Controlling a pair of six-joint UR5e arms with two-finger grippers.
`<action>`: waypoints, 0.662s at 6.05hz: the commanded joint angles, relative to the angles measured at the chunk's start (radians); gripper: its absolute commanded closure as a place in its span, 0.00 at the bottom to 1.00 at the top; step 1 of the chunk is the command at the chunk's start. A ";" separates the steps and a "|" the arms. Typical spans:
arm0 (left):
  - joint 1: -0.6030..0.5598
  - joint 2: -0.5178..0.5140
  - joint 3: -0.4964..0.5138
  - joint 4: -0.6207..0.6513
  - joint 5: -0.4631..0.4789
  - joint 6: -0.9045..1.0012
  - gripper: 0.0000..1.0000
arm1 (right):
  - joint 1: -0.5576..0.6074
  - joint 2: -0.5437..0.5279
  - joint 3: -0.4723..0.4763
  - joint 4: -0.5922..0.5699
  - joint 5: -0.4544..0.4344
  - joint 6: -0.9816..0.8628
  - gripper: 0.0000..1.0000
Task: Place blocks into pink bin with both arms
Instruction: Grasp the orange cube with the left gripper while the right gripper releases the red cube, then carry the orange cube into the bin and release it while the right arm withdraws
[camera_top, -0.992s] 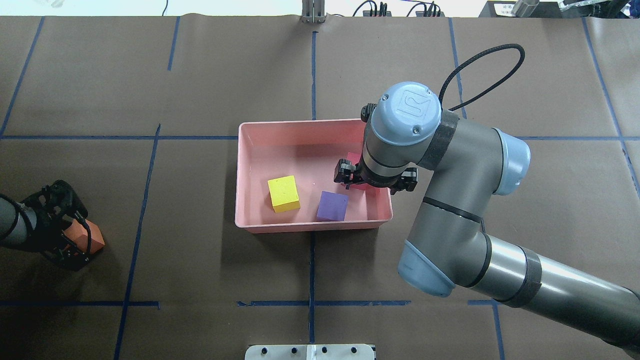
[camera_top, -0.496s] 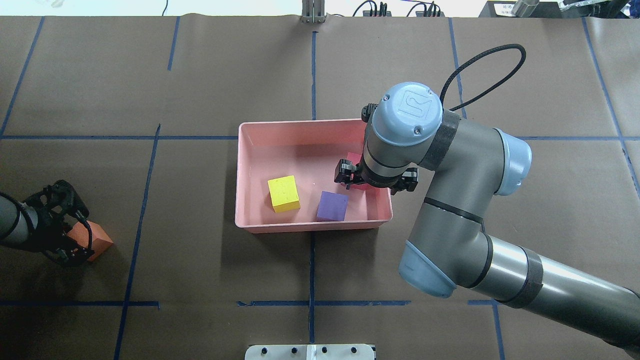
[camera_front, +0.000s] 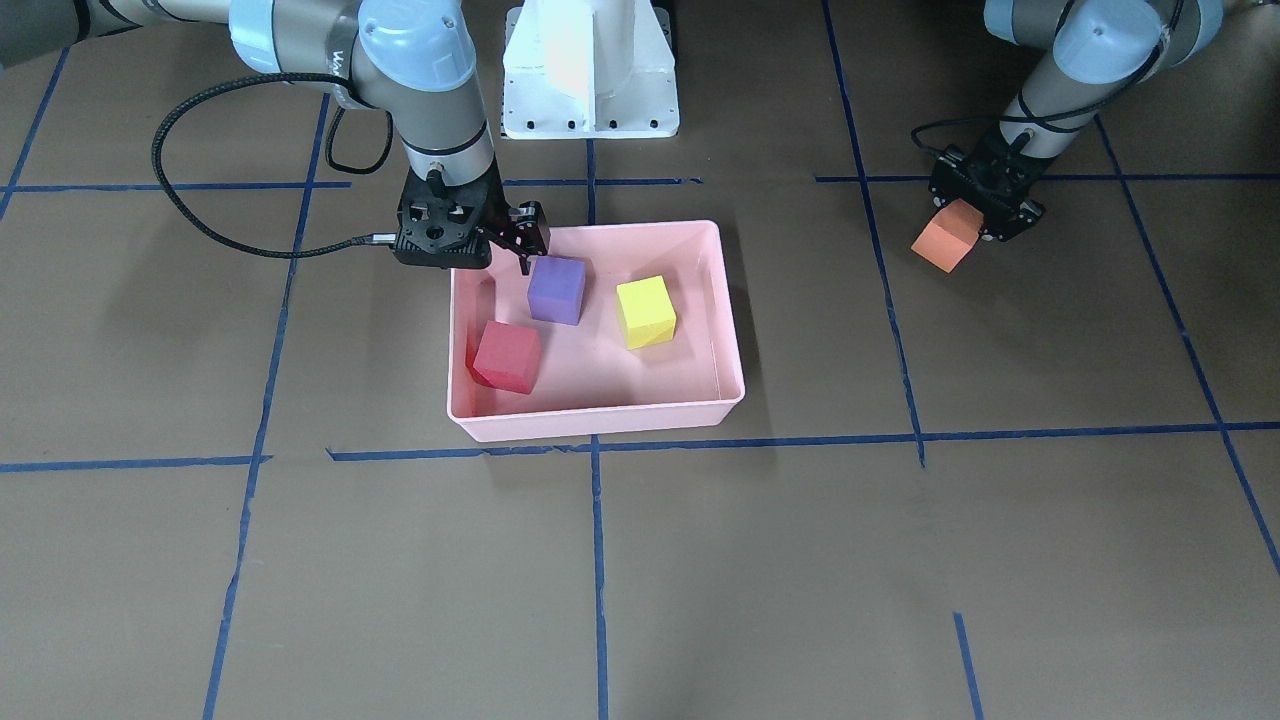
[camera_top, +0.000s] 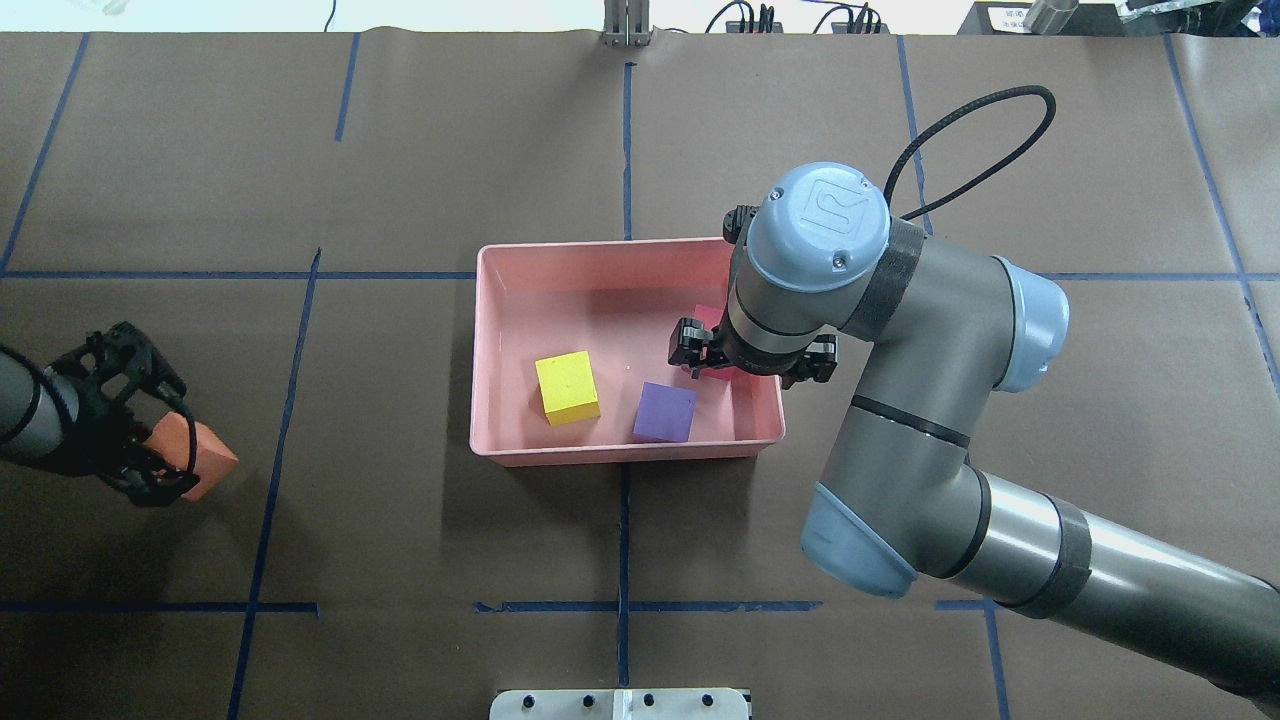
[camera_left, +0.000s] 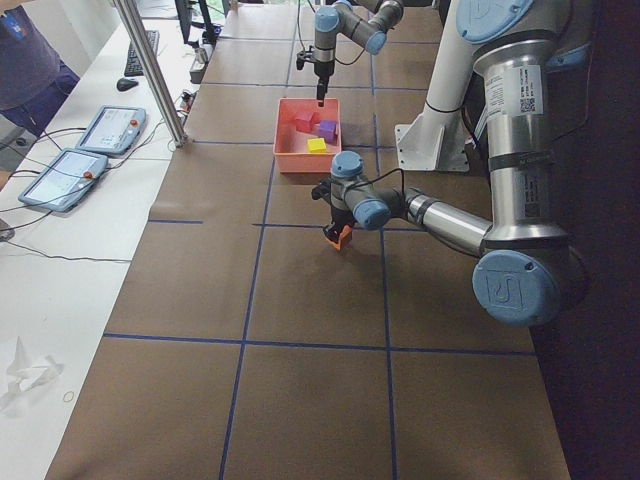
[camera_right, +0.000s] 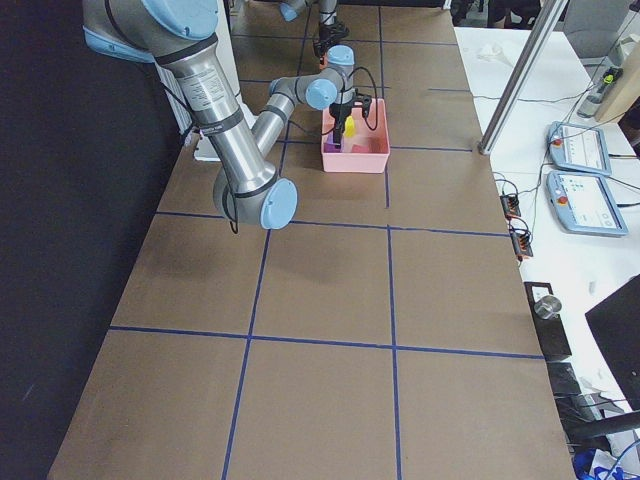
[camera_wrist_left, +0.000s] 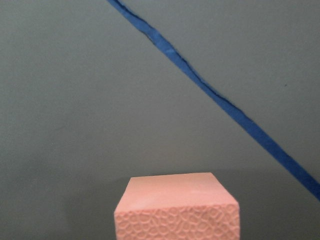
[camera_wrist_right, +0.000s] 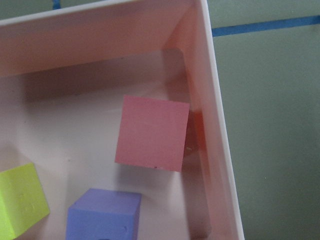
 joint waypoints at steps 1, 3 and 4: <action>-0.021 -0.320 -0.085 0.404 -0.003 -0.188 0.93 | 0.037 -0.041 0.067 -0.001 0.020 -0.094 0.00; -0.009 -0.627 0.000 0.581 -0.004 -0.503 0.89 | 0.183 -0.108 0.077 -0.001 0.119 -0.319 0.00; 0.007 -0.765 0.121 0.573 -0.003 -0.660 0.83 | 0.273 -0.166 0.077 -0.001 0.179 -0.476 0.00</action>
